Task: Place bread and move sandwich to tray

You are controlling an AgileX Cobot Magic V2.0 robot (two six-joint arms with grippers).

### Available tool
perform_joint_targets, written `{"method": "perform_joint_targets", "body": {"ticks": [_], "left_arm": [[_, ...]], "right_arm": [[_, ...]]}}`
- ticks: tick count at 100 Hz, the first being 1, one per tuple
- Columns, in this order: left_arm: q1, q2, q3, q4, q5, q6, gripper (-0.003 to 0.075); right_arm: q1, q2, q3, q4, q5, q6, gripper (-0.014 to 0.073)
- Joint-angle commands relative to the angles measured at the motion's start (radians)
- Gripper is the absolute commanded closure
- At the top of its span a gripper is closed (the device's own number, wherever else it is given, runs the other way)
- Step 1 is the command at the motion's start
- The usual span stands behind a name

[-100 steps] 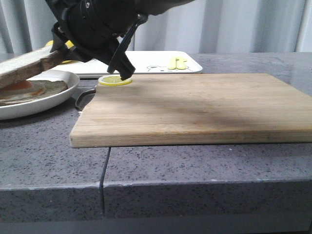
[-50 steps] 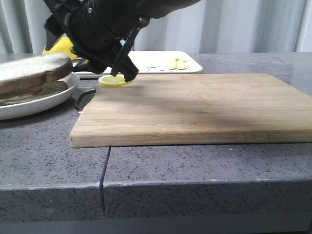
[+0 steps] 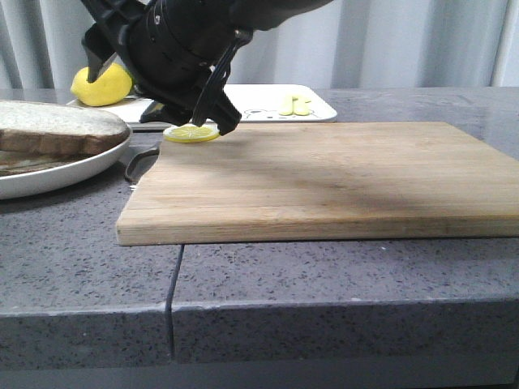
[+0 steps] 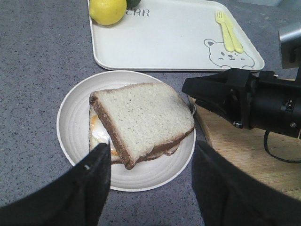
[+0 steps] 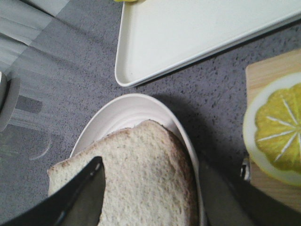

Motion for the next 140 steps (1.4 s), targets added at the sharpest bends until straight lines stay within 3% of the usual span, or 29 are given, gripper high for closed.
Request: {"method": "perform_joint_targets", "body": {"ticks": [1,32,52,63,85,94,122,140], "left_arm": [[0.003,0.005,-0.03,-0.025,-0.071,0.004,0.0354],[0.003,0.005,-0.03,-0.025,-0.071,0.004,0.0354],[0.003,0.005,-0.03,-0.025,-0.071,0.004,0.0354],[0.003,0.005,-0.03,-0.025,-0.071,0.004,0.0354],[0.003,0.005,-0.03,-0.025,-0.071,0.004,0.0354],[0.003,0.005,-0.03,-0.025,-0.071,0.004,0.0354],[0.003,0.005,-0.03,-0.025,-0.071,0.004,0.0354],[0.003,0.005,-0.03,-0.025,-0.071,0.004,0.0354]], "right_arm": [[-0.011,-0.098,-0.025,-0.049,-0.002,-0.016,0.0144],[-0.113,-0.316,-0.015,-0.442,0.058,-0.013,0.0144],[-0.223,-0.484,0.074,-0.684,0.06,0.013,0.0144],[-0.302,-0.591,0.158,-0.854,0.083,0.136,0.0144],[-0.446,-0.816,0.342,-1.365,0.178,0.499,0.0144],[-0.496,-0.926,0.434,-1.518,0.189,0.588,0.0144],[-0.657,-1.277,0.686,-1.671,0.199,0.651,0.0144],[-0.714,-1.418,0.761,-1.744,0.29,0.683,0.0144]]}}
